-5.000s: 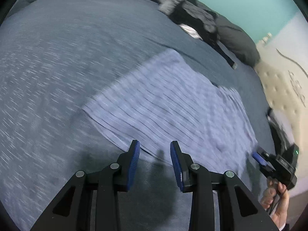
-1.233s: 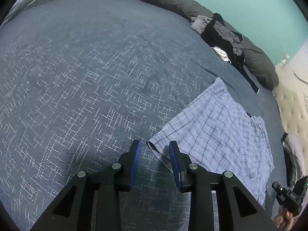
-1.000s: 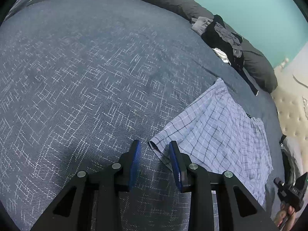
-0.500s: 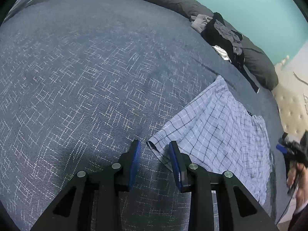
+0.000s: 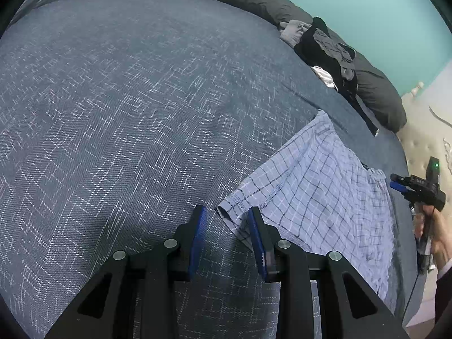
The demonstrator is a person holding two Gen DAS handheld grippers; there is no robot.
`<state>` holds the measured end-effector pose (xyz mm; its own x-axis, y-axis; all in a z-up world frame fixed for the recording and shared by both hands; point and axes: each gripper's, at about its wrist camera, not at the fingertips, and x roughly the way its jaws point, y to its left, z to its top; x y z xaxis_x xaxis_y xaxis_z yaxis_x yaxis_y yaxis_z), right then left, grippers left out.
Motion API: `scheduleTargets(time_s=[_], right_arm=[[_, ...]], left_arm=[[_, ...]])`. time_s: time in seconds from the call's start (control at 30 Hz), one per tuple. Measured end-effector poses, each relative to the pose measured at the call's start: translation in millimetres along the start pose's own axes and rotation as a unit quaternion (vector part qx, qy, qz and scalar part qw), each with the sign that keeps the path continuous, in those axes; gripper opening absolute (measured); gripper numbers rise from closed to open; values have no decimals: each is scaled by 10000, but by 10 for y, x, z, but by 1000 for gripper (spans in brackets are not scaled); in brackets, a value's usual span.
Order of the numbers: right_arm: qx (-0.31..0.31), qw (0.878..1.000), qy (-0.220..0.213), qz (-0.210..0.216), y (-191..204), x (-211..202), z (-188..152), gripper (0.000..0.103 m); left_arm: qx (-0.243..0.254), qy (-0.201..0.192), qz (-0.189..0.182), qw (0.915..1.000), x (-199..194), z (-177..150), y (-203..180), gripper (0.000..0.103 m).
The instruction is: Fold clothes
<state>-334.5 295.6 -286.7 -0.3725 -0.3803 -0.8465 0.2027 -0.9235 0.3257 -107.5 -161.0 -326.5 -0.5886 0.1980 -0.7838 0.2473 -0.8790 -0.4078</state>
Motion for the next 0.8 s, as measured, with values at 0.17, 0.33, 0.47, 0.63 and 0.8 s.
scheduleTargets(time_s=[0.17, 0.33, 0.47, 0.63, 0.8], right_arm=[[-85, 9998, 190, 50, -19, 153, 57, 20], [-257, 9995, 167, 96, 28, 197, 78, 3], [-410, 9991, 68, -78, 72, 190, 139, 1], [-452, 9987, 88, -215, 64, 246, 178, 1], [-340, 9992, 178, -124, 12, 305, 184, 1]], left_arm=[[19, 9, 1, 10000, 8, 6, -3, 33], [14, 10, 8, 10000, 10, -5, -2, 33], [24, 15, 9, 10000, 15, 6, 3, 33], [42, 22, 9, 10000, 31, 12, -1, 33], [58, 25, 16, 10000, 40, 15, -16, 33]])
